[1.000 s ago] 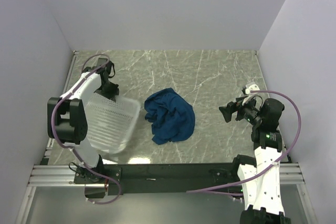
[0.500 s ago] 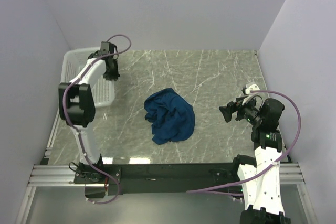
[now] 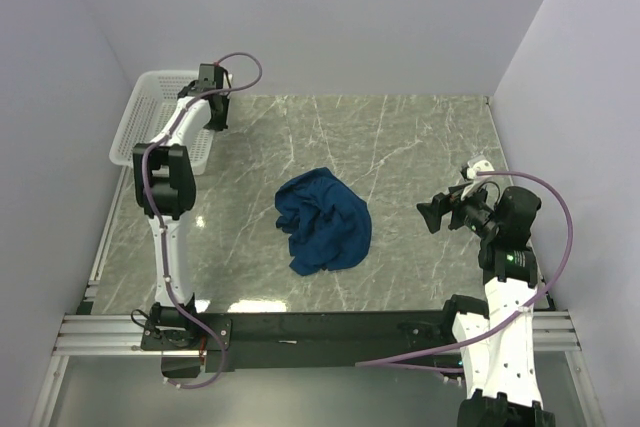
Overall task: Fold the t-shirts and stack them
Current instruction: Flatten the tshirt out
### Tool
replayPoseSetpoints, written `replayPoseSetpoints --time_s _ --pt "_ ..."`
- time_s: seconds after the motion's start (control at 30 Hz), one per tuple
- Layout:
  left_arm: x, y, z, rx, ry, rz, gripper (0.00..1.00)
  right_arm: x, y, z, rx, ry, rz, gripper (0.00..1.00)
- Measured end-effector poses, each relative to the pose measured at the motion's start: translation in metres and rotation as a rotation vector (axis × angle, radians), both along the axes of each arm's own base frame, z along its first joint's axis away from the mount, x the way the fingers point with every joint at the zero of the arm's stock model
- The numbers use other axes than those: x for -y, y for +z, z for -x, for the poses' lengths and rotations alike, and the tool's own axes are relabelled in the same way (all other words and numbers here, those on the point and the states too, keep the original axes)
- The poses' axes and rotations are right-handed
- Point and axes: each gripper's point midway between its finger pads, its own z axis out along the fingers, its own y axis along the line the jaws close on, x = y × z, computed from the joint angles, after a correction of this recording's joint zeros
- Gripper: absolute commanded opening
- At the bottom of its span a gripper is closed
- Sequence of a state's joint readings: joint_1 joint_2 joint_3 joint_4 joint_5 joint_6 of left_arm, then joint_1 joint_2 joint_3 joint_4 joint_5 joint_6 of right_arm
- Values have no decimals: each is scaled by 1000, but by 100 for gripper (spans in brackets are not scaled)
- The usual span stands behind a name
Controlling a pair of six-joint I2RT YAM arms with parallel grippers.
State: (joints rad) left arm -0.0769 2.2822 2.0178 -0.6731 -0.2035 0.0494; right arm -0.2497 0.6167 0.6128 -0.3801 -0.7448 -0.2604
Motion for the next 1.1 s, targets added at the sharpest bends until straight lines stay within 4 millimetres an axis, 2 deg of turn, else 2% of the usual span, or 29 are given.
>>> replayPoseSetpoints --time_s 0.07,0.1,0.2,0.23,0.27,0.37,0.43,0.47,0.5,0.57,0.67,0.73,0.8,0.83,0.87,1.03,1.07,1.1 --pt "-4 0 -7 14 10 -13 17 0 -1 -1 -6 0 -1 99" --pt "-8 1 -11 25 21 -21 27 0 -2 -1 -10 0 -2 99" --pt "-20 5 -17 50 71 -41 45 0 -4 -1 -15 1 -2 99" --pt "-25 7 -18 58 96 -44 64 0 -4 -1 -16 1 -1 99" --pt "-27 10 -19 67 110 -42 70 0 -4 -1 -15 2 1 99" --pt "-30 30 -21 130 154 -16 73 -2 -5 0 -13 29 8 99" --pt "-26 53 -5 178 159 7 76 -8 -7 3 -11 74 12 99" --pt "-21 67 7 206 159 27 79 -12 -8 7 -9 111 14 98" --pt "-15 86 25 243 152 51 88 -17 -9 11 -7 150 15 98" --pt "-2 136 58 378 129 129 96 -29 -11 19 4 240 23 98" --pt "19 221 133 638 45 296 99 -50 -16 31 2 368 36 97" --pt "33 268 191 826 -56 417 99 -73 -25 40 -17 487 67 95" --pt "51 286 240 945 -173 515 99 -94 -37 46 -73 589 96 90" --pt "62 282 260 961 -236 562 99 -100 -41 47 -105 616 111 89" --pt "70 274 269 958 -275 594 100 -105 -46 45 -141 632 133 86" --pt "98 158 292 643 -300 738 98 -120 -65 13 -280 612 249 78" --pt "101 141 297 578 -290 757 98 -126 -68 8 -303 611 264 77" --pt "103 133 301 538 -285 772 98 -132 -71 4 -322 616 277 77"
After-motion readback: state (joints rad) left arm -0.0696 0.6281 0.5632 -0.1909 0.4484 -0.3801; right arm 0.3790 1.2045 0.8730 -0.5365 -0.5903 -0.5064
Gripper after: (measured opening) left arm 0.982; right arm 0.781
